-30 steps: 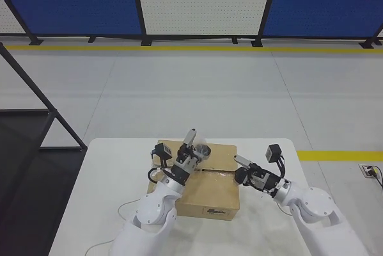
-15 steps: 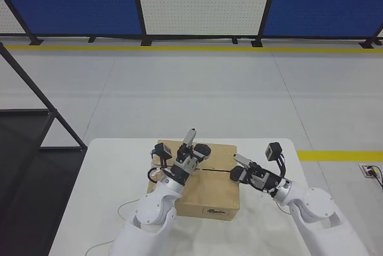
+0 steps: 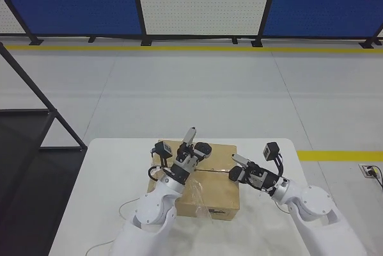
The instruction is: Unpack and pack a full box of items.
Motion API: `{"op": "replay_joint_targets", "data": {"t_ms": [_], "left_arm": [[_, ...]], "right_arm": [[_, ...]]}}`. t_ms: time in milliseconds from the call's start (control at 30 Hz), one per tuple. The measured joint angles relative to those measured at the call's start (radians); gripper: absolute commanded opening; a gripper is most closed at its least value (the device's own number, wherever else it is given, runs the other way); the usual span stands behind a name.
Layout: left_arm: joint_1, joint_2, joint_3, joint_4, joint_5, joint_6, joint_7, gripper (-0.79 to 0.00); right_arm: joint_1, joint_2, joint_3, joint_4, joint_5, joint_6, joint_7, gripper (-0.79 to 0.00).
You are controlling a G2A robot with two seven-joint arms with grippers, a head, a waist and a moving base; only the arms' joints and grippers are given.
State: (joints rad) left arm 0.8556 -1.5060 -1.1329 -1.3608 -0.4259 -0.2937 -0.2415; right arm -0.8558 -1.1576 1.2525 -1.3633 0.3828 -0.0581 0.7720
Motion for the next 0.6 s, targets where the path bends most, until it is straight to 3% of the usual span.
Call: {"op": "replay_joint_targets", "data": {"t_ms": [367, 600], "left_arm": [[0.111, 0.023, -0.087, -0.190, 0.061, 0.020, -0.045, 0.000], [0.244, 0.051, -0.213, -0.366, 0.084, 0.026, -0.099, 0.000]], "right_arm": [[0.011, -0.001, -0.007, 0.009, -0.006, 0.005, 0.009, 0.000], [0.016, -0.002, -0.009, 0.022, -0.006, 0.004, 0.015, 0.000]]}}
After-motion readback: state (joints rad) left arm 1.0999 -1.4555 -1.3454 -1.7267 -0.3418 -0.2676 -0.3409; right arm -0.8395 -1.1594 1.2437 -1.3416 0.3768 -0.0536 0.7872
